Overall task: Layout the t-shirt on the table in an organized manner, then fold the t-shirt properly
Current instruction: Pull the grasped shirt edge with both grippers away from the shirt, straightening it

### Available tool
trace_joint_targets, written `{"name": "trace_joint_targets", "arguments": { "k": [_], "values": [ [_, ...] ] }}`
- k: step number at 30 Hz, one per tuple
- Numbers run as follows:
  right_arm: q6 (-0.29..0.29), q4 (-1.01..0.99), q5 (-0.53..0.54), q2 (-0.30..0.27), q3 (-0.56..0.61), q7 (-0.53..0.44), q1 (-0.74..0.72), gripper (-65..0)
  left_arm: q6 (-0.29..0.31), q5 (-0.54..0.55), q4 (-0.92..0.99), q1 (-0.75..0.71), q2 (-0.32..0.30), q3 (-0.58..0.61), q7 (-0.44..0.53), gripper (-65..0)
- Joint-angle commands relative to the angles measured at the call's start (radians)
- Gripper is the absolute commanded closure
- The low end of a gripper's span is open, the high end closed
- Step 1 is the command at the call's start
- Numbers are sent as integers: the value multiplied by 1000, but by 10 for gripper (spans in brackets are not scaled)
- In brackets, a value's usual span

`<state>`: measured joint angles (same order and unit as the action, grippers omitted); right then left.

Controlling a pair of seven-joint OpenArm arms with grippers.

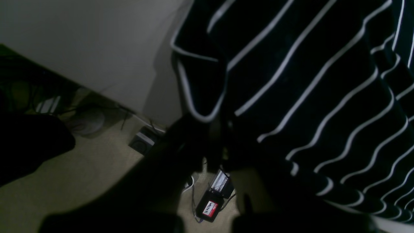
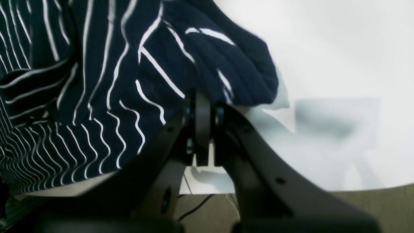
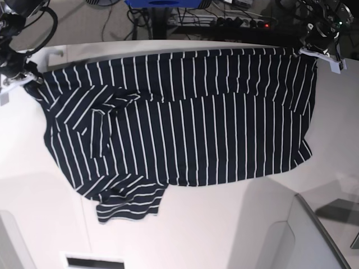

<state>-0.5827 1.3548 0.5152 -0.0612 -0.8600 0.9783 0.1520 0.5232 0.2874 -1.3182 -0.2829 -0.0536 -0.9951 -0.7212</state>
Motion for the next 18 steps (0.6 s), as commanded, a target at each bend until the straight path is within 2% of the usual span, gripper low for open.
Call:
{"name": "trace_joint_targets", "arguments": {
  "k": [1,6,11,18],
  "values": [
    [5,24,4,-16,-9,-26,8,-2,-13,-14,-16,-3,-18,6,21,0],
    [5,25,10,-12,-14,-28,57,-2,-13,-18,-22,-3,-19,54,21,0],
    [5,27,10,8,-67,-28,77,-2,-13,-18,-24,-3,-19,54,22,0],
    [5,27,7,8,-67,-28,73,-2,-13,-18,-22,-2,-21,52,22,0]
  ]
}}
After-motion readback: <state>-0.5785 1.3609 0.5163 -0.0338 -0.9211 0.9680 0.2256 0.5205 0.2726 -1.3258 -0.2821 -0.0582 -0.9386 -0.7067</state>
